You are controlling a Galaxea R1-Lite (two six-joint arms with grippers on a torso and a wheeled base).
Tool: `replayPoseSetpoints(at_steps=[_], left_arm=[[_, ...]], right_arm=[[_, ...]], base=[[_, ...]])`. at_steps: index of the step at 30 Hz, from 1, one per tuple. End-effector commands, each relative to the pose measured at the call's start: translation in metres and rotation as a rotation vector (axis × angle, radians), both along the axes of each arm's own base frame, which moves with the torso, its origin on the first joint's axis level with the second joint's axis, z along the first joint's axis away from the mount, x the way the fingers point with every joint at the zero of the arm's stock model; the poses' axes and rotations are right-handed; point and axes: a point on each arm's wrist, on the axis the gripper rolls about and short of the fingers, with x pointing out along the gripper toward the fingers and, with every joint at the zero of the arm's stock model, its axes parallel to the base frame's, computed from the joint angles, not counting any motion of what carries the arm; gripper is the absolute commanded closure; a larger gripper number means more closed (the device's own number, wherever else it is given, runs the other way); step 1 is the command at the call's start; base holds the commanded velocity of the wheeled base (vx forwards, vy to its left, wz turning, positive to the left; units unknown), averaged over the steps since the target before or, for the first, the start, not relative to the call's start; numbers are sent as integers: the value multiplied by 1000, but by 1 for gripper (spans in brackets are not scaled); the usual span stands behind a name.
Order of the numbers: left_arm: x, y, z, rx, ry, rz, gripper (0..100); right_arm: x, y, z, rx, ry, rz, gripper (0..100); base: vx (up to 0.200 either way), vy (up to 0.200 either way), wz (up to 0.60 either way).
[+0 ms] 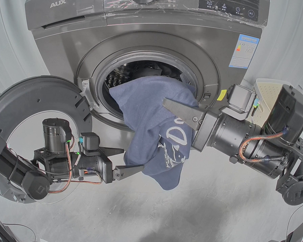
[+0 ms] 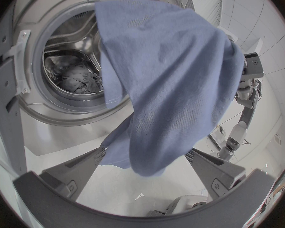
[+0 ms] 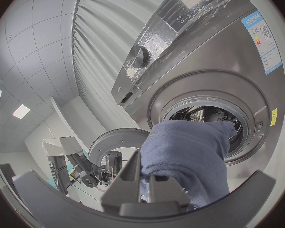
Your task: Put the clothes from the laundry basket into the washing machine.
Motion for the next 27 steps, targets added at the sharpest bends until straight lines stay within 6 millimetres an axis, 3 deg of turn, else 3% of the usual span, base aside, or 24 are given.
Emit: replayPoseSetpoints(at_steps=[1, 13, 14, 22, 27], left_arm=[[4, -9, -8, 1, 24, -37, 0], [11, -19, 4, -49, -54, -94, 0], [10, -18, 5, -54, -64, -91, 100], [-6, -13, 6, -67, -84, -99, 100], [-28, -3, 21, -116, -159, -100, 100]], right_arm=[[-3, -2, 3, 8, -8, 3, 100], [-5, -1, 1, 5, 0, -11, 100], [-5, -1, 1, 5, 0, -11, 100], [-5, -1, -1, -1, 5, -14, 100], [-2, -5, -7, -21, 20, -26, 100]], base=[[0, 0, 0], [0, 0, 0], [0, 0, 0], [0, 0, 0], [0, 0, 0]])
